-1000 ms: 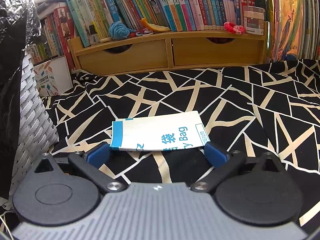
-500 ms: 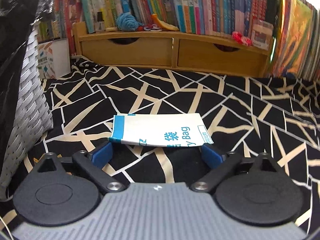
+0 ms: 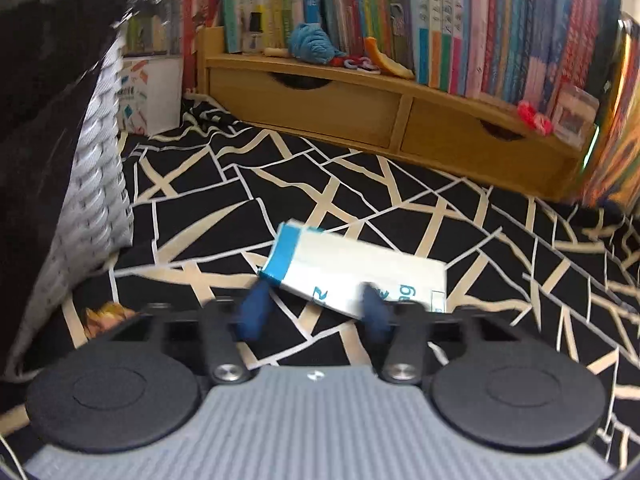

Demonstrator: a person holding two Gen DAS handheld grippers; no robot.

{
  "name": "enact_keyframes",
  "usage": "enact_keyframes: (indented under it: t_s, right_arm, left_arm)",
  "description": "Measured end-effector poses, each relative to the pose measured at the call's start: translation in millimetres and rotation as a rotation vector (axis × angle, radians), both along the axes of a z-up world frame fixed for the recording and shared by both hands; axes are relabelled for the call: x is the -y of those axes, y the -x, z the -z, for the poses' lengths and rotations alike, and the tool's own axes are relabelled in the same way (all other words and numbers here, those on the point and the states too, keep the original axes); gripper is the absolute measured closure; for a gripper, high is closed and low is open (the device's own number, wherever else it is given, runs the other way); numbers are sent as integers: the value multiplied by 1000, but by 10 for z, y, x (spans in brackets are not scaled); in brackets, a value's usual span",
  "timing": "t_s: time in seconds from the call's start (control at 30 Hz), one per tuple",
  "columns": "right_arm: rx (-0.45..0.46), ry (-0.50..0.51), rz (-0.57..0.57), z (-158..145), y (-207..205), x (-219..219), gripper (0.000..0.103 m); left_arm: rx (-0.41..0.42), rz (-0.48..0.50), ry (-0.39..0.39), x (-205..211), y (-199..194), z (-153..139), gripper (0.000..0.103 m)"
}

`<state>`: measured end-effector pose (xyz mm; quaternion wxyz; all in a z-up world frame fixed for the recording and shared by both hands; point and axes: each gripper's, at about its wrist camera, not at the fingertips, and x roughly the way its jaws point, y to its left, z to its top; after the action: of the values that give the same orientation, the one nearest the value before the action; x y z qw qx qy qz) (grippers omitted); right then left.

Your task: Collect trash

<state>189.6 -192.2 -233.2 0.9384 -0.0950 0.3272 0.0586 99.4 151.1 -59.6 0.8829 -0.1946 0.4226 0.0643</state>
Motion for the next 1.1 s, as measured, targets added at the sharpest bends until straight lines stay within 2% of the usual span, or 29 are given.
enact_keyframes:
  t_s: [0.03,0.13,0.27,0.5,0.57,0.6,0.63,0.73,0.93,1.1]
  right_arm:
    - [3,3,15,1,6,-11,77]
    - [13,-13,31,-11,31,-1,88]
    - [39,-72,63,-91,88,79,94]
    - [67,-96,71,-254,174,181,98]
    - [67,-82,63,-251,175,198,91]
    - [65,-76,53,-238,171,207,83]
    - [65,-72,50,-220,167,220,66]
    - [52,-78,40,-157,159,251,47]
    - [25,-54,57,-35,112,264,36]
    - [14,-41,52,26,90,265,32]
  left_arm:
    - [0,0,0,0,0,0,44]
    - [1,0,-2,0,1,0,44]
    - [2,1,-5,8,-11,-9,44]
    - [2,0,-5,9,-6,-9,44]
    - [2,0,-5,8,-5,-9,44]
    - [2,0,-5,7,-7,-9,44]
    - [2,0,-5,10,-6,-9,45]
    - [1,0,-5,9,-11,-8,45]
    - [2,0,-6,15,-10,-7,45]
    - [3,-2,-7,10,-9,-10,45]
